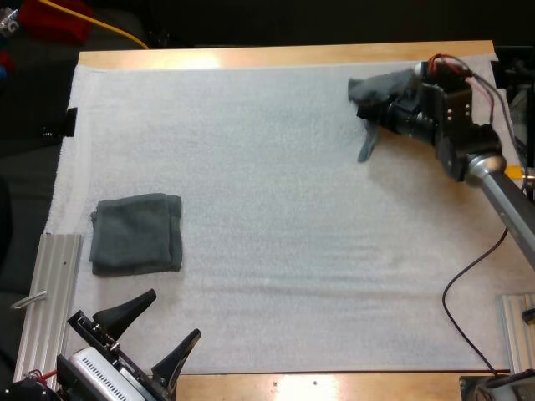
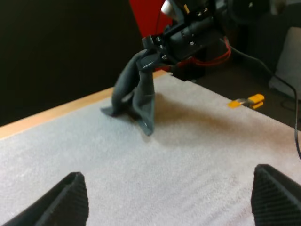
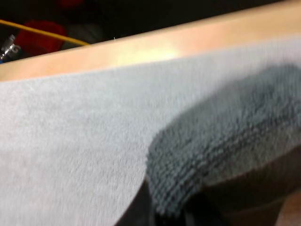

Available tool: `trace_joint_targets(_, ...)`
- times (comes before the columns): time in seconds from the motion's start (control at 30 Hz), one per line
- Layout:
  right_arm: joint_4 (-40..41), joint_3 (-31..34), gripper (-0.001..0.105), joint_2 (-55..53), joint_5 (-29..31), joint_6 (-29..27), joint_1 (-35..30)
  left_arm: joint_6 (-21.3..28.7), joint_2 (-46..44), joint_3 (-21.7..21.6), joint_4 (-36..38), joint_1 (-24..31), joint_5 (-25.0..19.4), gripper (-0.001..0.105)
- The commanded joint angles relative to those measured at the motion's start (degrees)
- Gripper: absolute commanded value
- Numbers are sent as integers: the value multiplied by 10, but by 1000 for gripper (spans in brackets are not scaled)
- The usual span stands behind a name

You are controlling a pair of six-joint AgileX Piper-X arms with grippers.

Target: Pick towel from pile, fold and stack

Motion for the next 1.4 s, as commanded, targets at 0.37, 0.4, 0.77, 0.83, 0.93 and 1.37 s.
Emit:
trace_joint_targets(0.37, 176, -72, 1, -80, -1, -117, 11, -22, 1, -3, -35, -2, 3, 69)
trace_joint_targets(0.4, 192, -75, 1, -85, -1, -127, 19, -22, 1, -3, -36, -2, 3, 69)
trace_joint_targets(0.77, 309, -92, 1, -98, 69, -187, 148, -23, 1, -3, -48, -2, 3, 69)
trace_joint_targets(0.83, 316, -94, 1, -98, 83, -188, 175, -23, 1, -3, -48, -2, 3, 69)
trace_joint_targets(0.93, 329, -100, 1, -98, 103, -193, 216, -23, 1, -3, -48, -2, 3, 69)
trace_joint_targets(1.37, 412, -98, 1, -84, 153, -217, 358, -33, 1, -3, -48, -2, 5, 69)
